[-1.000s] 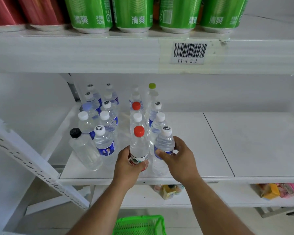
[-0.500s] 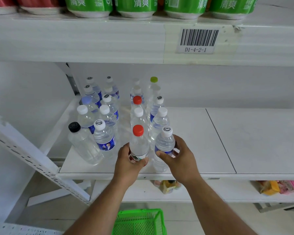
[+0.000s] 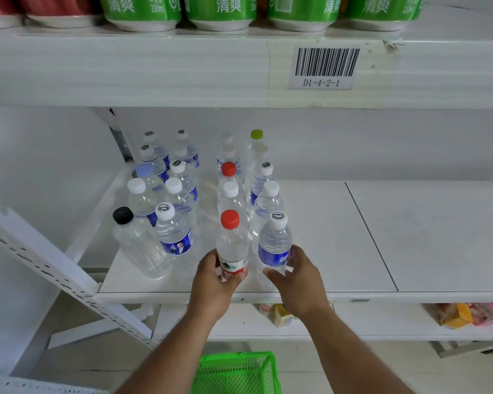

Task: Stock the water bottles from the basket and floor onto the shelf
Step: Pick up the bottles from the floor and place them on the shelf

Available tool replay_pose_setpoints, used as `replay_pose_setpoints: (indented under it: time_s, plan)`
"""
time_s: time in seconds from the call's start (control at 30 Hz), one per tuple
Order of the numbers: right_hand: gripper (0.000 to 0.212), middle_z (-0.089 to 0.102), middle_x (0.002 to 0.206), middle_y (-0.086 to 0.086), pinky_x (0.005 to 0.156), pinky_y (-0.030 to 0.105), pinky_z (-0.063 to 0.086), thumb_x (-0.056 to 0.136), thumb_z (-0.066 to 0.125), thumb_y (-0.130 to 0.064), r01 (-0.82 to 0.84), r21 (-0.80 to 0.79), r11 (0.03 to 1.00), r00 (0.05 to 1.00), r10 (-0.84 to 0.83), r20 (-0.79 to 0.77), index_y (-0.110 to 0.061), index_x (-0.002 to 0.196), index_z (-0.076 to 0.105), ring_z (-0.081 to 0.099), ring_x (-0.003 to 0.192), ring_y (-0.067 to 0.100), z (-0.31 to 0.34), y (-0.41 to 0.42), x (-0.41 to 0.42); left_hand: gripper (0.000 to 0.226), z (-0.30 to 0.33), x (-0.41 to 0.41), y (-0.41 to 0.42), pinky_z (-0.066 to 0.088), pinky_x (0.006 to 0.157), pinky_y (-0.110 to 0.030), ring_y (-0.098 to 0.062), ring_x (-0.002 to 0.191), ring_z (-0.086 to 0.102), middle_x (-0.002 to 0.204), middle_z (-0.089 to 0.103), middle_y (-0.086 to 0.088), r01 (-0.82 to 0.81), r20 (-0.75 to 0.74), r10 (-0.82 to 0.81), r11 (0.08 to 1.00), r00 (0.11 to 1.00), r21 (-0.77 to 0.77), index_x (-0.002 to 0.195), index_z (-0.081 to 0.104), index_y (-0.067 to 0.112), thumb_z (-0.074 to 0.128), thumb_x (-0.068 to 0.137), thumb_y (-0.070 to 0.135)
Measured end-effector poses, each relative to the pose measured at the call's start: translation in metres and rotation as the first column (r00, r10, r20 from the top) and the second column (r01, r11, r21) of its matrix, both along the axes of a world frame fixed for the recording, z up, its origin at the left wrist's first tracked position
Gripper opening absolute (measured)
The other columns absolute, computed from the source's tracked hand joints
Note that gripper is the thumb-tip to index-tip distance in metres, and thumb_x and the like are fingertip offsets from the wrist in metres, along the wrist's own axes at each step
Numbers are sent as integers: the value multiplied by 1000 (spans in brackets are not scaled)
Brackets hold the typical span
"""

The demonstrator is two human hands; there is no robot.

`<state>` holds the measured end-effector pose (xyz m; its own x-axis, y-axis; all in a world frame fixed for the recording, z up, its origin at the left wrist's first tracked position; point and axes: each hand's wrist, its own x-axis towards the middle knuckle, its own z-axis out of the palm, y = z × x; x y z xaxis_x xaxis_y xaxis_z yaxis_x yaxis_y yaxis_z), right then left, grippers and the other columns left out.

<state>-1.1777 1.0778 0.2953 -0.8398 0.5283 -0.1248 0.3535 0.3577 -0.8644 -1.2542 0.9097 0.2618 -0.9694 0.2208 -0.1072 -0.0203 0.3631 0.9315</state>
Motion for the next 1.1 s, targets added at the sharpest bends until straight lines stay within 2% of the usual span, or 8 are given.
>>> replay_pose_setpoints:
  time_s: [0.1, 0.23, 0.33, 0.43, 0.8, 0.97, 1.1]
  plan:
    - [58, 64, 126, -13, 99, 29, 51, 82, 80, -33, 4, 19, 1000, 1000, -4, 1, -31, 133, 51, 61, 112, 10, -1, 0, -2, 64, -1, -3, 0, 48, 91, -27, -12, 114, 58, 125, 59, 8, -7, 8, 7, 1000, 1000, -2, 129, 52, 30, 84, 74, 32]
    - [57, 63, 125, -15, 96, 27, 50, 85, 77, -36, 6, 27, 1000, 1000, -6, 17, -32, 134, 50, 60, 109, 9, 3, 2, -7, 66, -1, -6, 2, 50, 94, -29, -14, 115, 59, 126, 60, 8, -13, 16, 13, 1000, 1000, 2, 130, 52, 29, 85, 73, 33]
    - [51, 60, 114, -20, 89, 22, 47, 86, 75, -38, -9, 50, 999, 1000, 8, 25, -35, 131, 50, 57, 99, 5, 5, 3, -8, 64, 0, -7, 3, 49, 91, -27, -14, 114, 61, 125, 61, 8, -14, 13, 14, 1000, 1000, 12, 129, 53, 29, 85, 74, 32]
    - [50, 55, 108, -26, 89, 22, 48, 86, 75, -40, -17, 75, 997, 1000, 16, 15, -38, 130, 50, 57, 97, 4, 1, 3, -6, 62, 1, -7, 3, 47, 86, -22, -12, 113, 60, 123, 61, 9, -13, 11, 12, 1000, 1000, 12, 128, 53, 28, 84, 74, 31]
    - [52, 55, 114, -27, 92, 23, 50, 87, 75, -34, 14, 3, 1000, 998, -14, -56, -36, 133, 49, 57, 103, 3, -8, -4, -16, 61, 5, -11, 3, 50, 88, -21, -8, 114, 60, 121, 64, 10, 8, -12, -8, 1000, 1000, -10, 129, 56, 26, 83, 75, 34]
    - [57, 53, 119, -25, 91, 19, 45, 88, 74, -34, 17, -3, 1000, 998, -17, -62, -33, 138, 46, 54, 106, 2, -9, -5, -17, 65, 4, -15, 4, 53, 98, -34, -9, 117, 60, 126, 64, 12, 19, -6, -19, 1000, 1000, -23, 132, 53, 30, 83, 74, 37]
    - [61, 51, 119, -27, 92, 20, 46, 87, 75, -36, 13, 4, 1000, 999, -12, -46, -34, 140, 44, 53, 108, 1, -10, -6, -16, 65, 2, -16, 4, 51, 96, -29, -10, 116, 61, 126, 65, 12, 18, 1, -18, 999, 1000, -45, 132, 53, 30, 83, 75, 36]
